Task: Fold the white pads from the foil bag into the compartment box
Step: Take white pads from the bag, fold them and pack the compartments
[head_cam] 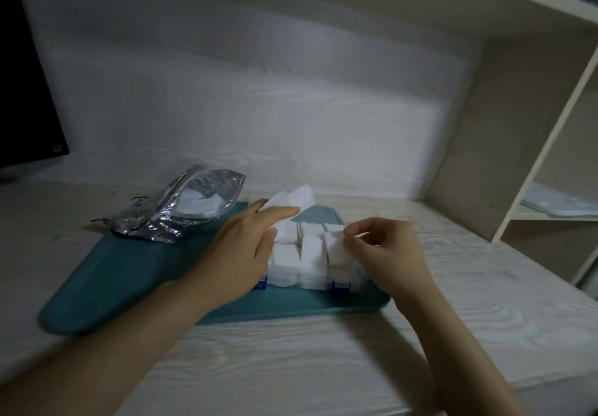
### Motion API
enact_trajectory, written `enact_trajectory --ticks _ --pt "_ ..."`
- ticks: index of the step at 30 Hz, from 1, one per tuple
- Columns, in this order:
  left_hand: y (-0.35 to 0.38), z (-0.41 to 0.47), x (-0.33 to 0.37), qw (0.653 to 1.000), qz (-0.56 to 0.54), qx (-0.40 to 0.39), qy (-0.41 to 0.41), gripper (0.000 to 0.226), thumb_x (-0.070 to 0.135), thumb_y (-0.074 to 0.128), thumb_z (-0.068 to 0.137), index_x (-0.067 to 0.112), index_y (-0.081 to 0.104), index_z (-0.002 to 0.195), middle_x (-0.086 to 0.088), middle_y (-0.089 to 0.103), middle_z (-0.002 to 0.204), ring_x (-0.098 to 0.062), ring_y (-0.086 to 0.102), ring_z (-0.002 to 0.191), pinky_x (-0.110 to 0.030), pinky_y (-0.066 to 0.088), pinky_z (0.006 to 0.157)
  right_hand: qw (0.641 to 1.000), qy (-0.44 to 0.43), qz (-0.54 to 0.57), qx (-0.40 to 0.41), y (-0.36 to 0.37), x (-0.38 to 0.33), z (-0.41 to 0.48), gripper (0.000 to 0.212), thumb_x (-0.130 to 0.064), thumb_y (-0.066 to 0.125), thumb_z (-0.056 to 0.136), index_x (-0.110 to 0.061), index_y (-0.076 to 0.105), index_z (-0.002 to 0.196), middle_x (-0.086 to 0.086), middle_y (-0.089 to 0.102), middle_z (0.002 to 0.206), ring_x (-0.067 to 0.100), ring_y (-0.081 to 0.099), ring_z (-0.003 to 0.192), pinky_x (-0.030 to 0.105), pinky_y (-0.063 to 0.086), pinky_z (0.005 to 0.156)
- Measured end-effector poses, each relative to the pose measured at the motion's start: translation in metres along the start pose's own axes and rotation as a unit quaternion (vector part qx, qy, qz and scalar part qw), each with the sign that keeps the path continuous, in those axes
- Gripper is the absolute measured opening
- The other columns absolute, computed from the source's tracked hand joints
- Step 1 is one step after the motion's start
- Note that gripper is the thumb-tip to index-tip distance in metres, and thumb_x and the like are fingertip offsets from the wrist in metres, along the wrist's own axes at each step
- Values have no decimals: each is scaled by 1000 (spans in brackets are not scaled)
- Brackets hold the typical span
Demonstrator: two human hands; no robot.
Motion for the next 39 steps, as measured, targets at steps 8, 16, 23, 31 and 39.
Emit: enact_trajectory --ticks 8,16,23,31,39 --pt "0 -1 2 1000 -11 7 11 50 -2 60 100 28 68 139 11 60 130 8 47 110 8 27 94 966 -93 -238 -44 12 -19 -8 21 -14 65 85 -21 81 73 -9 72 68 10 65 66 29 60 59" --pt "0 -2 1 1000 -22 5 1 49 -2 60 100 28 68 138 14 56 128 11 45 110 9 26 94 899 -117 -410 -104 30 -29 -12 22 -22 53 98 -18 72 109 3 59 103 21 53 83 31 43 64" --pt "0 -2 2 1000 -26 3 6 49 -4 60 100 25 69 138 13 56 128 14 44 112 10 25 95 911 -174 -368 -60 31 -48 -19 30 -14 52 98 -19 74 118 4 67 120 24 60 105 40 54 94" --pt "1 -2 -1 1000 -27 8 -1 49 -2 61 99 28 69 137 8 60 135 6 47 118 9 27 96 874 -293 -368 -122 65 -63 -39 22 -29 54 102 -21 71 113 1 63 111 21 57 97 38 45 90" --pt "2 -2 -2 1000 -30 3 -7 48 -1 60 101 28 69 137 12 58 133 5 49 117 8 28 95 859 -312 -386 -124 68 -62 -44 24 -30 43 101 -21 64 94 0 64 92 22 51 75 38 40 84"
Point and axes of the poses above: each hand's wrist, its own z-axis towards the middle knuckle, its own y-axis out of the palm, x = y × z, the point moved 8 cm from there along z, towards the middle knuckle
